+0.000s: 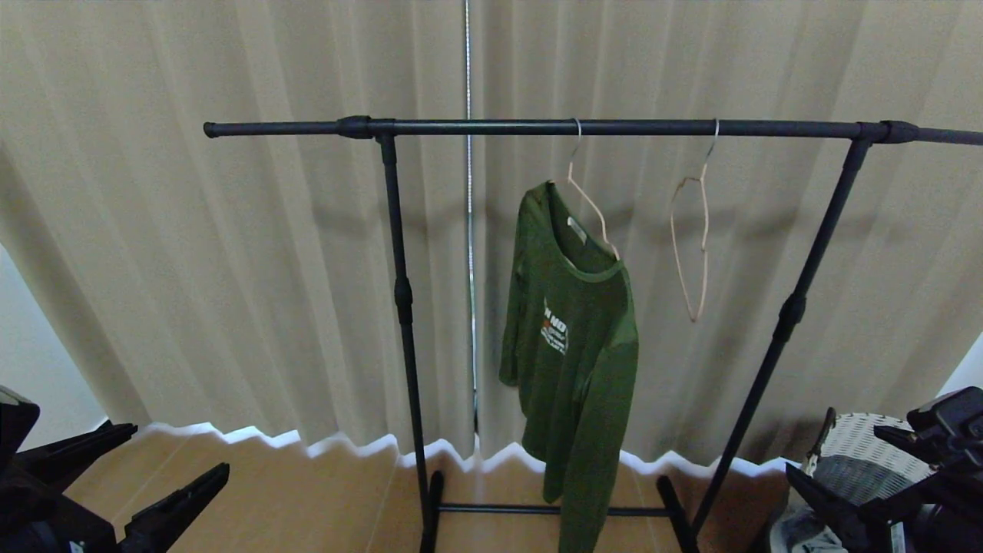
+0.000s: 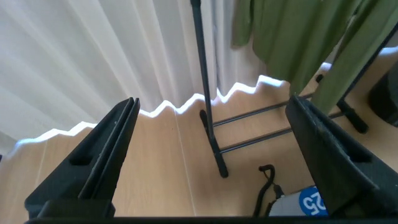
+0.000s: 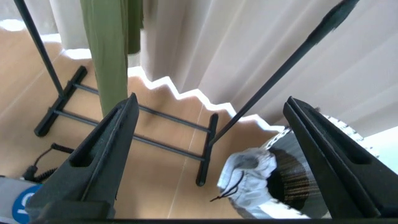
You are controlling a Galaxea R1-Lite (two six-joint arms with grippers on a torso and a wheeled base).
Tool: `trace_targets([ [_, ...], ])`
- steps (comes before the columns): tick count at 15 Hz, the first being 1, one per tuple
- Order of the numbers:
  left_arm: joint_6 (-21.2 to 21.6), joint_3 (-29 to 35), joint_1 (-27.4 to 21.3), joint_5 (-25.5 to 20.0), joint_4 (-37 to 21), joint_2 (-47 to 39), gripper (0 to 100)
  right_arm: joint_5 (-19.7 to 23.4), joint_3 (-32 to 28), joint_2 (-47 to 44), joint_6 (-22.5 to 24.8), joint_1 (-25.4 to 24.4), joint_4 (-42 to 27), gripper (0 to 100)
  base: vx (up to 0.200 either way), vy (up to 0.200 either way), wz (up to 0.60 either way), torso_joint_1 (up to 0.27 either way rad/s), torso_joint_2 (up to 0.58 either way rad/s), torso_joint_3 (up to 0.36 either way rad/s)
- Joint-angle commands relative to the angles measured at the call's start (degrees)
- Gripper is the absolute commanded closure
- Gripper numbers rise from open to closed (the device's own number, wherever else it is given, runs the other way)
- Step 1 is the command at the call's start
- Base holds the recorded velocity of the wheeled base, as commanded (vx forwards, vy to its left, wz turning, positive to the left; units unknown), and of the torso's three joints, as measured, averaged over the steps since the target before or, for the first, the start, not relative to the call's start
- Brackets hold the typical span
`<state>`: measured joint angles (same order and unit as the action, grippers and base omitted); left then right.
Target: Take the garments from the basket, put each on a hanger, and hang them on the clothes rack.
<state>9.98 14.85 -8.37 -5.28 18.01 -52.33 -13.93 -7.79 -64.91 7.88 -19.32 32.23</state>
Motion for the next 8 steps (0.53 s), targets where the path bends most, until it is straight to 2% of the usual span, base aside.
trace_targets([
  [1, -0.1, -0.2, 1.4, 0.0, 0.9, 0.0, 0, 0.0, 0.1, -0.3, 0.0, -0.1, 0.0, 0, 0.0, 0.0, 0.0, -0.188, 0.49, 0.3],
  [4, 0.1, 0.0, 4.1, 0.0, 1.5, 0.0, 0, 0.0, 0.1, -0.2, 0.0, 0.0, 0.0, 0, 0.0, 0.0, 0.0, -0.18, 0.48, 0.299],
  [8, 0.8, -0.2, 4.5, 0.0, 1.5, 0.2, 0, 0.0, 0.6, -0.9, 0.0, -0.1, 0.2, 0, 0.0, 0.0, 0.0, -0.154, 0.47, 0.309],
])
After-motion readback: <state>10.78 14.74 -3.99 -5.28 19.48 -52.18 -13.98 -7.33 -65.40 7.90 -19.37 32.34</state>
